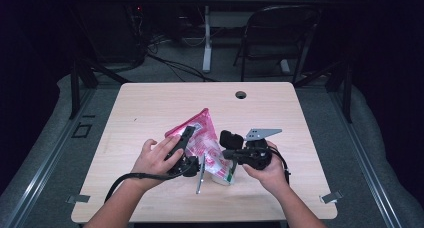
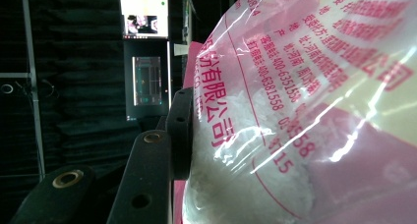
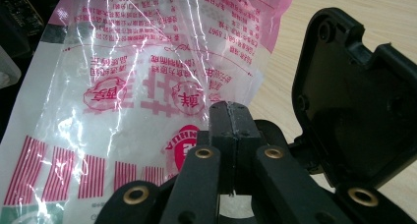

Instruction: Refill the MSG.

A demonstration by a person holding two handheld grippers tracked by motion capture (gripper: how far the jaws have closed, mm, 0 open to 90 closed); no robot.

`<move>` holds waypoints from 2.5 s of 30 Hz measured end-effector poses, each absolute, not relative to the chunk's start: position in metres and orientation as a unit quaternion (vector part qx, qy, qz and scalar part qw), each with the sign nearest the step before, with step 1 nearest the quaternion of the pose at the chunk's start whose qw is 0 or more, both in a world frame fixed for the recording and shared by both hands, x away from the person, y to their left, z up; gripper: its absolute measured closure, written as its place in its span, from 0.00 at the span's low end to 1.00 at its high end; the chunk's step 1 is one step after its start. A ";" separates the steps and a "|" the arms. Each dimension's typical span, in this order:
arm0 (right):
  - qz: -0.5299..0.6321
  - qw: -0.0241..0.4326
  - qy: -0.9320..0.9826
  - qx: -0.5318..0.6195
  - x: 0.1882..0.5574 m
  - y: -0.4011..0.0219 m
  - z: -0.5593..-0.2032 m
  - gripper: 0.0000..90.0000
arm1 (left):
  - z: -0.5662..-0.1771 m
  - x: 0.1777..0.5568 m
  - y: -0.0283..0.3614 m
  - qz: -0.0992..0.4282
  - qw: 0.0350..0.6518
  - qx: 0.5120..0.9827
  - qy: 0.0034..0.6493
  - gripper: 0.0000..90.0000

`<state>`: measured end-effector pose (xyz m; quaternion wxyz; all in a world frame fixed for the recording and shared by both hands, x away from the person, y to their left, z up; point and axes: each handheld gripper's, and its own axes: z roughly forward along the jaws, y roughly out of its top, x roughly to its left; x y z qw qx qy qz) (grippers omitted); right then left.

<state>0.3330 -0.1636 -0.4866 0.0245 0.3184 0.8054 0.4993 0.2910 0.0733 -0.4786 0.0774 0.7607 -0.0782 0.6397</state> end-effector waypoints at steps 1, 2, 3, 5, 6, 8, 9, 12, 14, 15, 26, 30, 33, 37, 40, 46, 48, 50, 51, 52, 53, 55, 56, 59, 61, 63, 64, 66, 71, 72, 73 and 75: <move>0.500 0.024 0.805 0.319 0.333 -0.164 -0.487 1.00 | -0.479 0.291 0.073 0.640 0.079 0.760 -0.078 0.72; 0.499 0.025 0.806 0.318 0.333 -0.164 -0.487 1.00 | -0.479 0.291 0.073 0.640 0.079 0.760 -0.079 0.72; 0.499 0.024 0.805 0.318 0.333 -0.164 -0.487 1.00 | -0.479 0.291 0.073 0.640 0.078 0.760 -0.079 0.72; 0.500 0.025 0.805 0.319 0.333 -0.164 -0.487 1.00 | -0.479 0.291 0.073 0.641 0.078 0.760 -0.078 0.72; 0.499 0.024 0.805 0.319 0.333 -0.164 -0.487 1.00 | -0.478 0.291 0.073 0.643 0.078 0.757 -0.081 0.72; 0.499 0.025 0.806 0.319 0.333 -0.164 -0.487 1.00 | -0.479 0.291 0.073 0.643 0.077 0.757 -0.081 0.72; 0.499 0.024 0.806 0.319 0.333 -0.164 -0.487 1.00 | -0.479 0.291 0.073 0.644 0.077 0.757 -0.081 0.72; 0.499 0.024 0.806 0.319 0.333 -0.164 -0.487 1.00 | -0.479 0.291 0.073 0.644 0.077 0.756 -0.083 0.72; 0.499 0.025 0.805 0.320 0.333 -0.163 -0.487 1.00 | -0.479 0.291 0.073 0.645 0.077 0.756 -0.084 0.72; 0.499 0.025 0.805 0.319 0.333 -0.163 -0.487 1.00 | -0.479 0.291 0.073 0.645 0.077 0.756 -0.084 0.72; 0.497 0.026 0.807 0.320 0.333 -0.163 -0.488 1.00 | -0.478 0.289 0.072 0.651 0.071 0.750 -0.094 0.72; 0.496 0.026 0.807 0.320 0.333 -0.163 -0.488 1.00 | -0.478 0.289 0.071 0.651 0.069 0.750 -0.096 0.72; 0.496 0.026 0.807 0.320 0.333 -0.163 -0.488 1.00 | -0.478 0.290 0.071 0.651 0.071 0.750 -0.095 0.72; 0.496 0.026 0.807 0.320 0.333 -0.163 -0.488 1.00 | -0.478 0.289 0.071 0.650 0.069 0.751 -0.095 0.72; 0.495 0.026 0.807 0.320 0.333 -0.163 -0.489 1.00 | -0.479 0.289 0.071 0.651 0.070 0.750 -0.095 0.72; 0.496 0.026 0.807 0.320 0.333 -0.163 -0.488 1.00 | -0.479 0.289 0.072 0.651 0.070 0.750 -0.093 0.72; 0.496 0.026 0.807 0.321 0.333 -0.164 -0.488 1.00 | -0.481 0.289 0.072 0.645 0.074 0.756 -0.085 0.72; 0.495 0.026 0.807 0.321 0.333 -0.164 -0.488 1.00 | -0.481 0.289 0.073 0.648 0.074 0.753 -0.086 0.72; 0.495 0.027 0.807 0.321 0.333 -0.164 -0.488 1.00 | -0.481 0.289 0.073 0.647 0.073 0.754 -0.084 0.72; 0.496 0.026 0.807 0.320 0.334 -0.164 -0.488 1.00 | -0.482 0.289 0.073 0.646 0.073 0.755 -0.083 0.72; 0.496 0.026 0.807 0.320 0.334 -0.163 -0.488 1.00 | -0.482 0.289 0.073 0.646 0.072 0.755 -0.083 0.72; 0.495 0.027 0.807 0.321 0.333 -0.163 -0.488 1.00 | -0.482 0.289 0.074 0.643 0.075 0.759 -0.076 0.72; 0.496 0.026 0.806 0.321 0.333 -0.163 -0.488 1.00 | -0.482 0.289 0.074 0.641 0.075 0.760 -0.075 0.72; 0.497 0.026 0.805 0.322 0.333 -0.163 -0.488 1.00 | -0.485 0.289 0.076 0.639 0.080 0.762 -0.067 0.73; 0.497 0.027 0.805 0.322 0.333 -0.163 -0.488 1.00 | -0.486 0.289 0.077 0.638 0.082 0.763 -0.064 0.73; 0.497 0.027 0.805 0.321 0.333 -0.163 -0.488 1.00 | -0.487 0.289 0.078 0.637 0.084 0.764 -0.060 0.73; 0.497 0.027 0.806 0.321 0.333 -0.163 -0.488 1.00 | -0.489 0.290 0.079 0.638 0.093 0.762 -0.060 0.73; 0.497 0.028 0.806 0.321 0.333 -0.162 -0.488 1.00 | -0.488 0.289 0.079 0.634 0.085 0.766 -0.057 0.73; 0.500 0.028 0.803 0.323 0.333 -0.162 -0.488 1.00 | -0.490 0.289 0.080 0.631 0.090 0.769 -0.047 0.73; 0.499 0.028 0.804 0.322 0.333 -0.162 -0.488 1.00 | -0.491 0.289 0.080 0.631 0.089 0.769 -0.046 0.73; 0.497 0.028 0.806 0.321 0.333 -0.162 -0.487 1.00 | -0.491 0.289 0.081 0.630 0.091 0.770 -0.043 0.73; 0.497 0.028 0.806 0.321 0.333 -0.162 -0.487 1.00 | -0.492 0.288 0.081 0.628 0.093 0.771 -0.041 0.73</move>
